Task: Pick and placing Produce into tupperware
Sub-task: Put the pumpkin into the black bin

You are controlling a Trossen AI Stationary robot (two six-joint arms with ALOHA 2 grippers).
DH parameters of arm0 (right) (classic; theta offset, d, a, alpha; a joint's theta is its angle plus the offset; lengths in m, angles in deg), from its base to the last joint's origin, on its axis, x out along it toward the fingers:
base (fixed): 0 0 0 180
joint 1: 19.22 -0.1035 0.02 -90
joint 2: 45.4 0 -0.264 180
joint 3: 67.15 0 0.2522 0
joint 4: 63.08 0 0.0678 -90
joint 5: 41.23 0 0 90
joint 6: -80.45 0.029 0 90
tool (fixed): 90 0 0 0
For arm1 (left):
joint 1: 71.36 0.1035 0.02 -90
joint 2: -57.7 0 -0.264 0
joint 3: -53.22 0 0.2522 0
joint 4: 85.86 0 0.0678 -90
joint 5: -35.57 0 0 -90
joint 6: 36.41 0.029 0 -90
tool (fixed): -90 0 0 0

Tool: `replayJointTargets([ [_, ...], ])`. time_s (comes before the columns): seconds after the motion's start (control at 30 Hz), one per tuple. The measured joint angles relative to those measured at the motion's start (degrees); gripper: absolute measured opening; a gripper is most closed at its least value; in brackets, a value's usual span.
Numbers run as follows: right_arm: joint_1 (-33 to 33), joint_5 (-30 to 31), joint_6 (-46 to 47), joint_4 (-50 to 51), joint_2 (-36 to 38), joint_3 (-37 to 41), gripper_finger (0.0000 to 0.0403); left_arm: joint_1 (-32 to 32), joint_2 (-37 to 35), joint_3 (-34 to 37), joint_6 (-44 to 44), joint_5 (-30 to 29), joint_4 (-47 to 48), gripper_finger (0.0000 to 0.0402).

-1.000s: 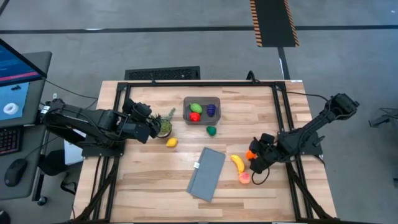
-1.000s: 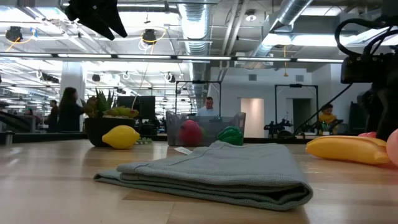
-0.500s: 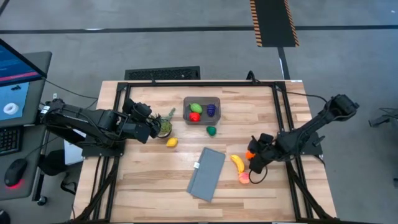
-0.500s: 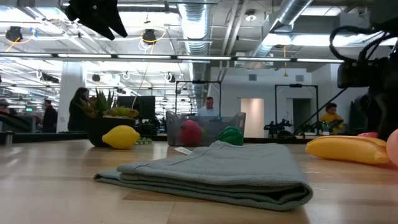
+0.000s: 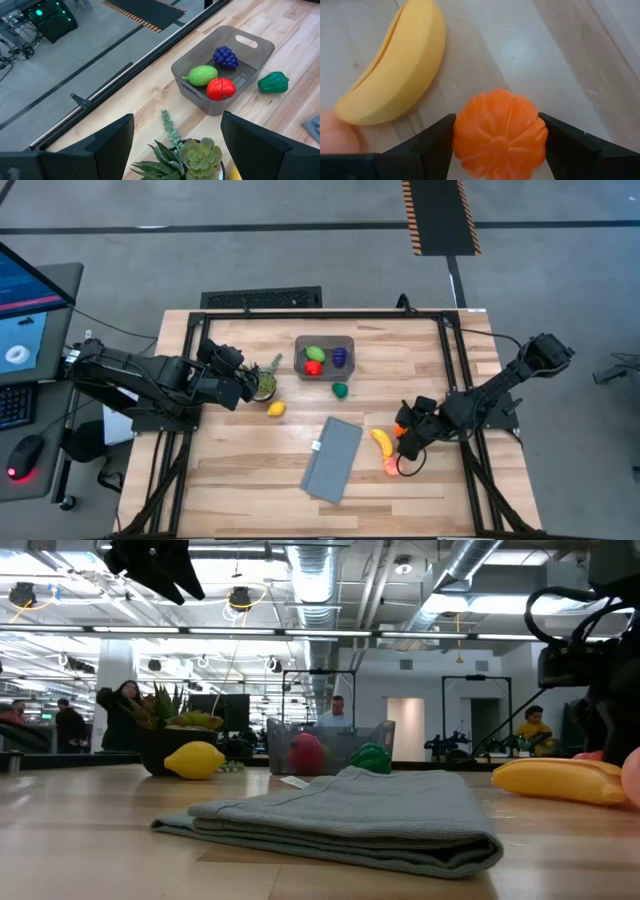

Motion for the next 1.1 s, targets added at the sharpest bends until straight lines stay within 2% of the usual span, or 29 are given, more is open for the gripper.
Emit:
replayJointTargets([
  [0.47,0.0,0.1,1.3,0.1,0.1,0.0,0.0277,0.0,0.0,0.0,0.0,0.0,0.0,0.0288],
  [1.1,0.0,0.0,2.0,1.7,9.4,0.0,0.0276,0.0,0.0,0.0,0.1,-0.1,0.0,0.0288],
])
